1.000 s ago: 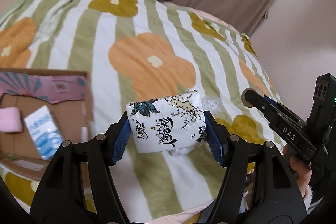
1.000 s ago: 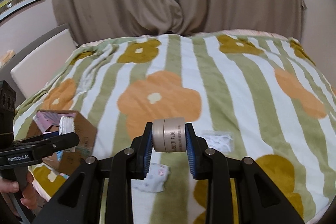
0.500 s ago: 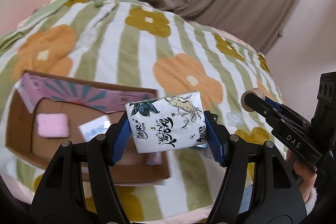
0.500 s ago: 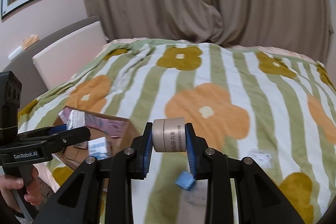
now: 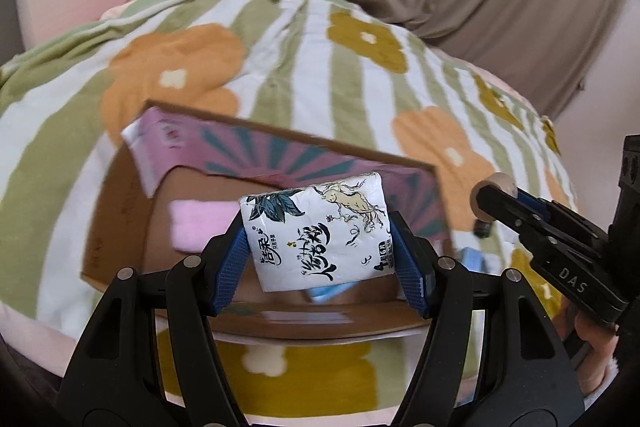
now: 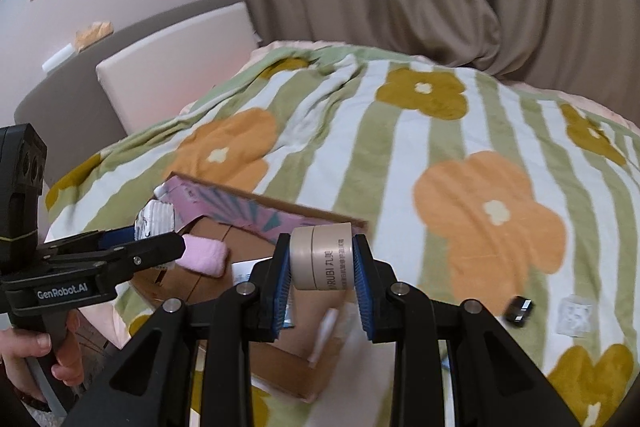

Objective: Organize objects
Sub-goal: 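Carry the tissue pack and beige tin over the cardboard box, then open the left tool releasing the tissue pack while the right tool releases the tin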

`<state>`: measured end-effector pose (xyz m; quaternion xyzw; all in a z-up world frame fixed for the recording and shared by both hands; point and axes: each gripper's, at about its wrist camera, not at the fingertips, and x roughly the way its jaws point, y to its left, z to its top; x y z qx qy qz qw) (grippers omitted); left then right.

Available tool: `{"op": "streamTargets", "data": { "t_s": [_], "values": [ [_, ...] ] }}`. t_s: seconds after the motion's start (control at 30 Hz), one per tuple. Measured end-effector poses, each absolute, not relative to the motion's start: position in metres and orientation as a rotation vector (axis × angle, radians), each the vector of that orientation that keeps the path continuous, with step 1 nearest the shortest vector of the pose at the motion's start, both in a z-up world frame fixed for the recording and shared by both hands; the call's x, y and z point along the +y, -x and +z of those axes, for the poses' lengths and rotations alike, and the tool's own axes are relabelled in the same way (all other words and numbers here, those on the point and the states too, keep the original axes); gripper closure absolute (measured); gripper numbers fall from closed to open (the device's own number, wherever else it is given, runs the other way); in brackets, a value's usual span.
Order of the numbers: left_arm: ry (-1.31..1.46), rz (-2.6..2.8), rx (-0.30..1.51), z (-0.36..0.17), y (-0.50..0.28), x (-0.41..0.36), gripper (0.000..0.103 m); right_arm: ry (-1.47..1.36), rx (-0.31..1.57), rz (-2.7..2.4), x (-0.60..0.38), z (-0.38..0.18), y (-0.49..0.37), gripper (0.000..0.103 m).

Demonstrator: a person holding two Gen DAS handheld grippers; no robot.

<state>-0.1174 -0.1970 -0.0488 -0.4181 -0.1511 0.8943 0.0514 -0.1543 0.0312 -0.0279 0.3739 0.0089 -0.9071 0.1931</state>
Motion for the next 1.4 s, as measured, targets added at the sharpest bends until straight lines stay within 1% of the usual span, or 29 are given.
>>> {"op": "streamTargets", "data": {
  "t_s": [0.23, 0.5, 0.67, 1.0, 1.1, 1.13, 1.2, 1.23, 1.27, 1.33, 1.37, 1.4],
  "values": [
    [1.353, 2.725, -0.485, -0.087, 0.125, -0.236, 0.040, -1.121, 0.068, -2.493, -0.007, -0.056, 0.167, 0.076],
    [1.402, 2.734, -0.453, -0.118, 0.128, -0.253, 0.040, -1.197, 0.083, -2.453, -0.035, -0.085, 0.170, 0.076],
    [1.387, 2.734, -0.424, -0.119, 0.129, -0.256, 0.040, -1.223, 0.127, -2.426, -0.051, -0.100, 0.168, 0.076],
    [1.375, 2.719, -0.448, -0.120, 0.132, -0.262, 0.040, -1.245, 0.100, -2.403, -0.057, -0.108, 0.170, 0.076],
    [1.358, 2.733, -0.431, -0.116, 0.132, -0.261, 0.040, -1.245, 0.100, -2.395, -0.058, -0.108, 0.169, 0.076],
    [1.345, 2.736, -0.433, -0.113, 0.132, -0.260, 0.039, -1.245, 0.094, -2.385, -0.058, -0.108, 0.169, 0.076],
    [1.319, 2.733, -0.439, -0.107, 0.133, -0.258, 0.023, -1.241, 0.082, -2.360, -0.058, -0.107, 0.167, 0.076],
    [1.311, 2.741, -0.439, -0.104, 0.134, -0.257, 0.004, -1.237, 0.081, -2.349, -0.059, -0.107, 0.166, 0.072],
    [1.298, 2.762, -0.436, -0.099, 0.134, -0.256, 0.000, -1.232, 0.083, -2.349, -0.059, -0.107, 0.165, 0.067],
    [1.265, 2.774, -0.438, -0.092, 0.133, -0.253, 0.000, -1.228, 0.097, -2.357, -0.058, -0.106, 0.162, 0.022],
    [1.269, 2.774, -0.432, -0.089, 0.134, -0.250, 0.000, -1.219, 0.101, -2.359, -0.058, -0.105, 0.160, 0.018],
    [1.279, 2.780, -0.422, -0.088, 0.136, -0.249, 0.000, -1.207, 0.107, -2.363, -0.057, -0.104, 0.158, 0.017]
  ]
}}
